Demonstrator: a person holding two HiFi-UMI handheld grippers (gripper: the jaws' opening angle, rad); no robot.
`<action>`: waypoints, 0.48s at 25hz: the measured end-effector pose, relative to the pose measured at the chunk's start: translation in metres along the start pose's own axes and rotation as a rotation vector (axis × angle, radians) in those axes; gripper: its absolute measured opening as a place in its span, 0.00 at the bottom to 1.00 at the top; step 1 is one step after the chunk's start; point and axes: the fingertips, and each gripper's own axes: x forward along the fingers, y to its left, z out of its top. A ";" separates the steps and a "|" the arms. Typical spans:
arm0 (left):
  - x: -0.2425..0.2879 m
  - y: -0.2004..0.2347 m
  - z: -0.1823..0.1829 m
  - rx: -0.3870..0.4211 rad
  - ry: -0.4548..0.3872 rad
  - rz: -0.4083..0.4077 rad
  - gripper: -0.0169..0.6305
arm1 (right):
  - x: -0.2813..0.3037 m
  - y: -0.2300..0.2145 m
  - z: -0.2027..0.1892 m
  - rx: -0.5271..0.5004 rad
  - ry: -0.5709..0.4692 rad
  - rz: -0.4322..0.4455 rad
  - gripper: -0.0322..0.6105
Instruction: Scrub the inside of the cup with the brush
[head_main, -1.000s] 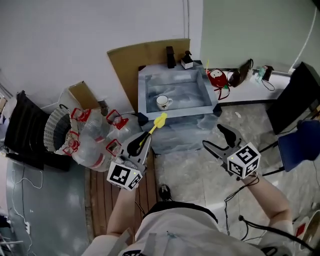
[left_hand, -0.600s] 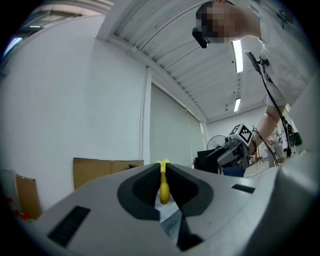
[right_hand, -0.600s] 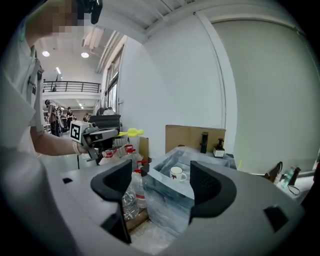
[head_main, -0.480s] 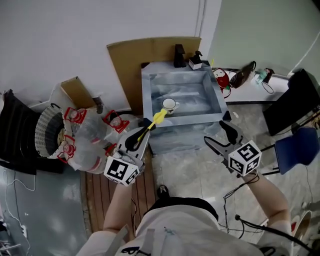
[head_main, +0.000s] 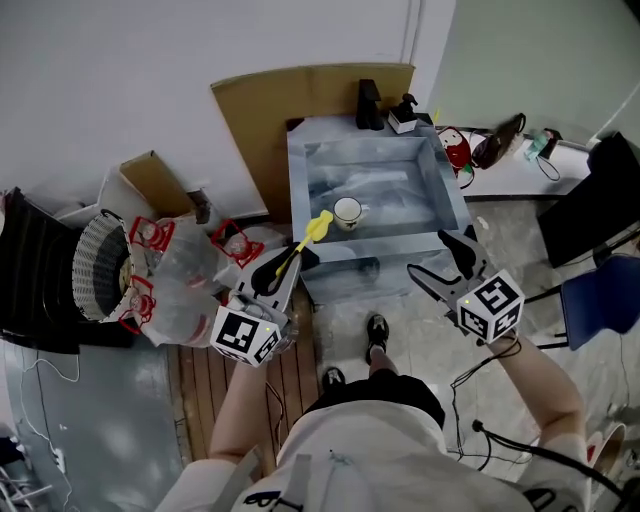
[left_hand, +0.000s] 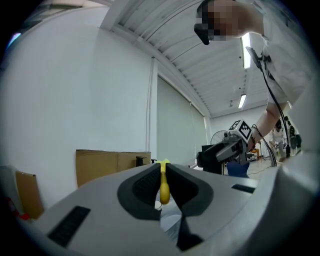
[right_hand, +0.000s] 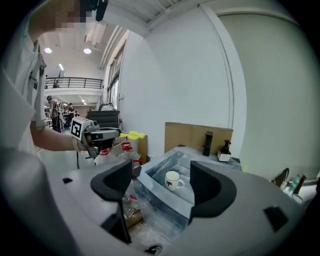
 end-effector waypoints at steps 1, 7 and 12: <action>0.005 0.003 -0.003 0.005 0.004 0.005 0.08 | 0.008 -0.007 -0.001 -0.005 -0.001 0.011 0.59; 0.048 0.027 -0.020 -0.009 0.047 0.038 0.08 | 0.064 -0.055 -0.004 -0.092 0.047 0.115 0.59; 0.095 0.052 -0.030 -0.012 0.071 0.107 0.08 | 0.102 -0.100 -0.004 -0.129 0.079 0.207 0.59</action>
